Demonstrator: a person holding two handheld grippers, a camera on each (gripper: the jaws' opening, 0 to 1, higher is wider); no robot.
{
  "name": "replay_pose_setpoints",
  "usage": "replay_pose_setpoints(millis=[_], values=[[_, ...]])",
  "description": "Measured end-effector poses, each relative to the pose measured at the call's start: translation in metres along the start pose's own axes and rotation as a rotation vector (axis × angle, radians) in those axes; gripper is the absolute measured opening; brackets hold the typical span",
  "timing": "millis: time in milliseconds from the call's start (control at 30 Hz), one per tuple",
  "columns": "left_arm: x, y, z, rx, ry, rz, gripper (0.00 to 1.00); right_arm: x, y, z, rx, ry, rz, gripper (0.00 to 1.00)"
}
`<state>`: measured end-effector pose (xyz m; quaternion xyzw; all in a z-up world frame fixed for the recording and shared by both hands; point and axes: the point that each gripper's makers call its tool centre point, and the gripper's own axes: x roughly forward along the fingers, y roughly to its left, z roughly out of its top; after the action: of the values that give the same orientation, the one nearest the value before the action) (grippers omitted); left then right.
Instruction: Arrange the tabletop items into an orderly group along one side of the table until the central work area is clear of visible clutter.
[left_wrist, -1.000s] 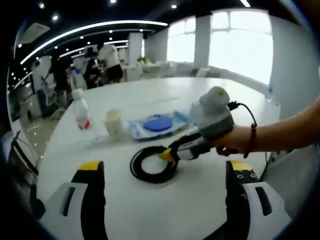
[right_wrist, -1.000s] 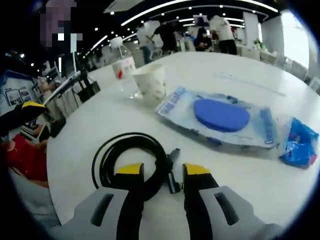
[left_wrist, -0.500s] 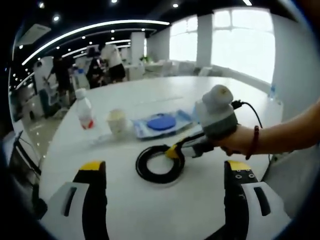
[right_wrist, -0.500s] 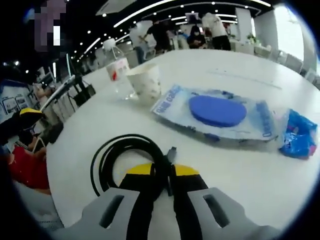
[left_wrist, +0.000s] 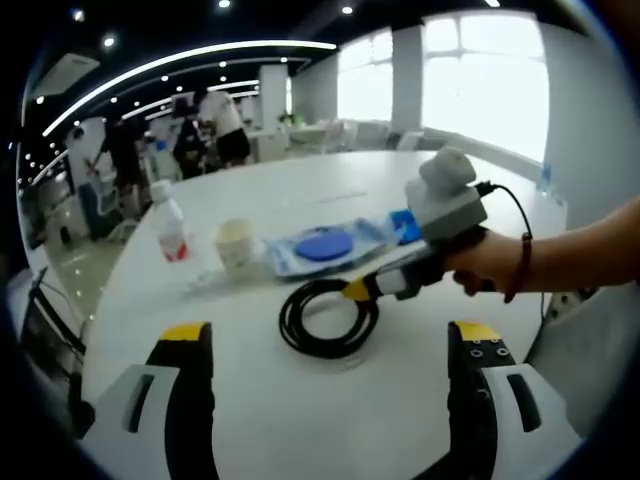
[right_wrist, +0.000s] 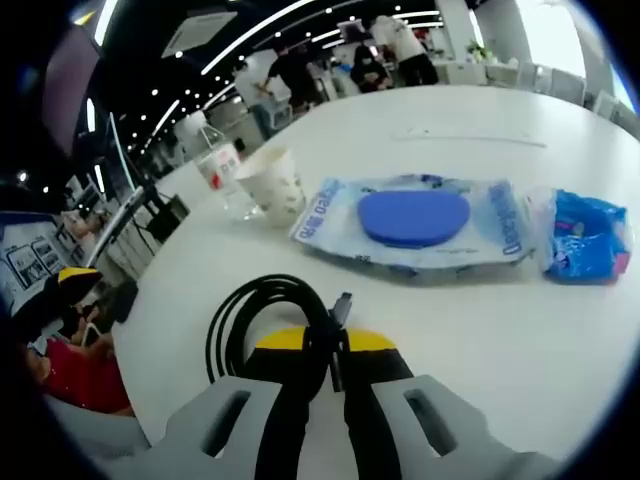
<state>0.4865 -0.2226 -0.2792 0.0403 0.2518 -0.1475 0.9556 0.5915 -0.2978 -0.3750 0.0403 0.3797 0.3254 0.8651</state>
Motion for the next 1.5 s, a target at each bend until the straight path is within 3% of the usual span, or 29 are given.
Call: replay_pose_setpoints(millis=[367,867,1500], values=[[0.001,-0.002,0.0,0.018,0.0,-0.002,0.94,-0.032,-0.019,0.012,0.012,-0.02,-0.01,0.11],[0.001,-0.005,-0.002,0.029,0.009,-0.009,0.93,-0.064,-0.056,0.012,0.004,-0.009,-0.075,0.11],[0.001,-0.003,-0.004,0.03,0.018,-0.005,0.92,-0.077,-0.09,0.011,0.041,-0.002,-0.119,0.11]])
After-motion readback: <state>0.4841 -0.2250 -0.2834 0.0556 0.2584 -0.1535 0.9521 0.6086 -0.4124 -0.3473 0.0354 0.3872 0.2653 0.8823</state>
